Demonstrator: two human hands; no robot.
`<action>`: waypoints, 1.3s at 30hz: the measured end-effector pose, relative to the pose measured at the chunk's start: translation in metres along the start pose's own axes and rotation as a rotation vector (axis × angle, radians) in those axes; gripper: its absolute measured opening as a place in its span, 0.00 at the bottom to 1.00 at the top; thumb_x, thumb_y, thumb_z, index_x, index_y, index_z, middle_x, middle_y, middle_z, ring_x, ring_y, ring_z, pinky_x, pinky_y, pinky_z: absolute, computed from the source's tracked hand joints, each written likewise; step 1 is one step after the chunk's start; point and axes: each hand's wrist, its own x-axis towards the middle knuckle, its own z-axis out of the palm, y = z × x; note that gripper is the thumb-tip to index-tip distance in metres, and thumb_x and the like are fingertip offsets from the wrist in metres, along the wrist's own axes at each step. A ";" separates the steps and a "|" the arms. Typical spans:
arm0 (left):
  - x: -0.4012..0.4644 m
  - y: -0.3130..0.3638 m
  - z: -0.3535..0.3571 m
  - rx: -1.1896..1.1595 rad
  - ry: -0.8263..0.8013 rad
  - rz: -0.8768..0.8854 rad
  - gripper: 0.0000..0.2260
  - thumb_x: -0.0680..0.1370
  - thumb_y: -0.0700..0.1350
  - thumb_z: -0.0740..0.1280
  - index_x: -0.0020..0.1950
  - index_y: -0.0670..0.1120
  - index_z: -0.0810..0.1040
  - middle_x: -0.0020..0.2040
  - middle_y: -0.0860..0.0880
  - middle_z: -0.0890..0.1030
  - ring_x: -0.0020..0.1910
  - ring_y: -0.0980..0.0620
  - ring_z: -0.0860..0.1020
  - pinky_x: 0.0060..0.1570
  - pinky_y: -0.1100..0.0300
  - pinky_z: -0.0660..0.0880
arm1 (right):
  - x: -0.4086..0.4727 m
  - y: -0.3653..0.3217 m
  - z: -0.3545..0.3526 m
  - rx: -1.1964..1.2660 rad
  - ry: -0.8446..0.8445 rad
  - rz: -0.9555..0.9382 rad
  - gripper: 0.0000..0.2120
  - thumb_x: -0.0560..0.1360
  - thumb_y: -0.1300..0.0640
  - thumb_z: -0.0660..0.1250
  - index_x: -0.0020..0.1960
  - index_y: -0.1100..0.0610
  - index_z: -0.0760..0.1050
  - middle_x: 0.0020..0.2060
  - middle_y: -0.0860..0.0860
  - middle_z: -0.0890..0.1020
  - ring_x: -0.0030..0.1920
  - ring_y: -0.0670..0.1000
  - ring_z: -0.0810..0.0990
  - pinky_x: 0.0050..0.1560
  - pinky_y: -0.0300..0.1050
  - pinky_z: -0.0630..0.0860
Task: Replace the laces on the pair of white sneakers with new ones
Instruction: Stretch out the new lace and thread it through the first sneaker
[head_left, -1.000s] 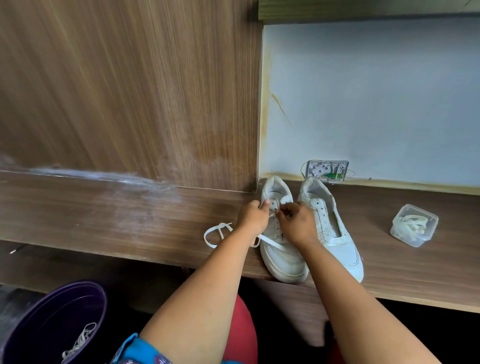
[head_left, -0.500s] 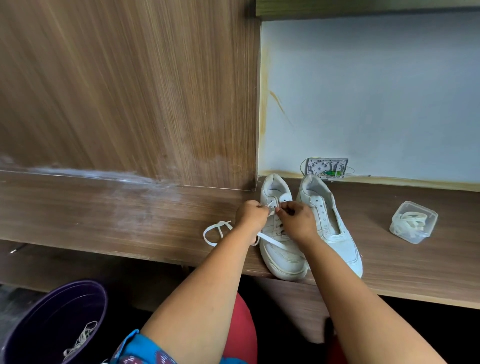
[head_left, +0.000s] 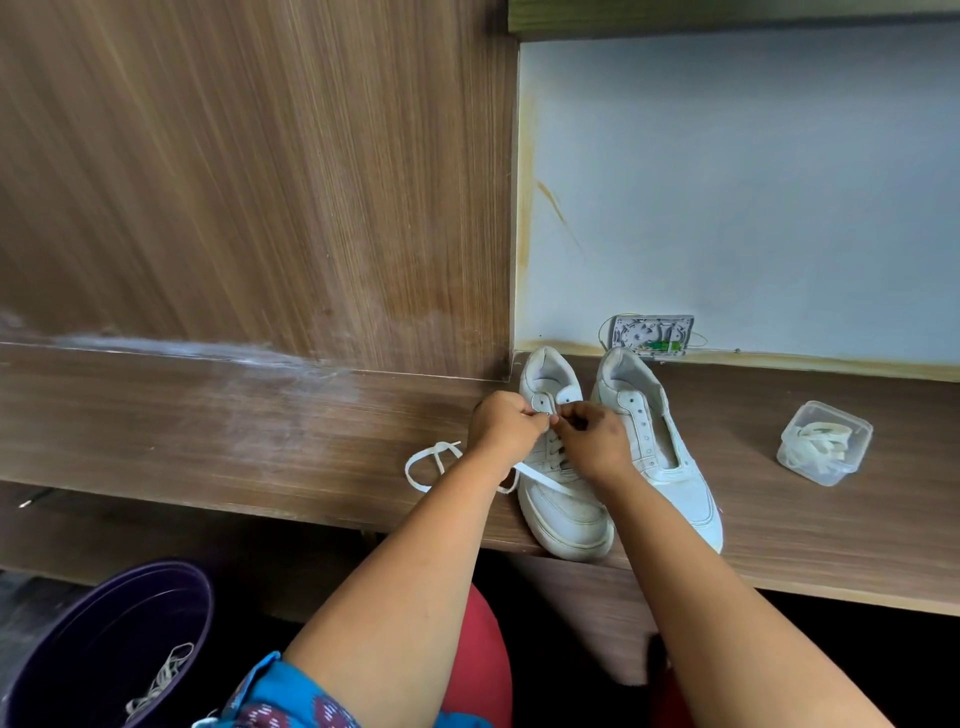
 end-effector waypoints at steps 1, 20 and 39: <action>0.000 0.000 0.000 0.022 0.000 0.012 0.12 0.73 0.49 0.71 0.41 0.38 0.81 0.34 0.45 0.78 0.34 0.49 0.73 0.35 0.59 0.68 | 0.000 0.000 0.000 -0.002 0.001 0.001 0.04 0.76 0.60 0.68 0.43 0.59 0.80 0.31 0.45 0.76 0.32 0.42 0.73 0.31 0.29 0.66; 0.009 0.005 0.014 0.247 0.168 0.155 0.16 0.77 0.58 0.65 0.50 0.45 0.76 0.52 0.45 0.78 0.55 0.46 0.75 0.48 0.58 0.68 | 0.008 0.002 -0.006 -0.397 -0.059 -0.188 0.04 0.80 0.55 0.59 0.46 0.53 0.69 0.41 0.50 0.77 0.39 0.52 0.73 0.38 0.44 0.64; 0.018 -0.004 0.006 -0.273 0.103 0.007 0.07 0.72 0.46 0.73 0.37 0.44 0.82 0.32 0.51 0.81 0.32 0.56 0.77 0.37 0.61 0.74 | 0.023 -0.009 -0.036 -0.705 -0.162 -0.437 0.07 0.74 0.48 0.69 0.50 0.47 0.81 0.45 0.48 0.73 0.45 0.51 0.75 0.42 0.46 0.74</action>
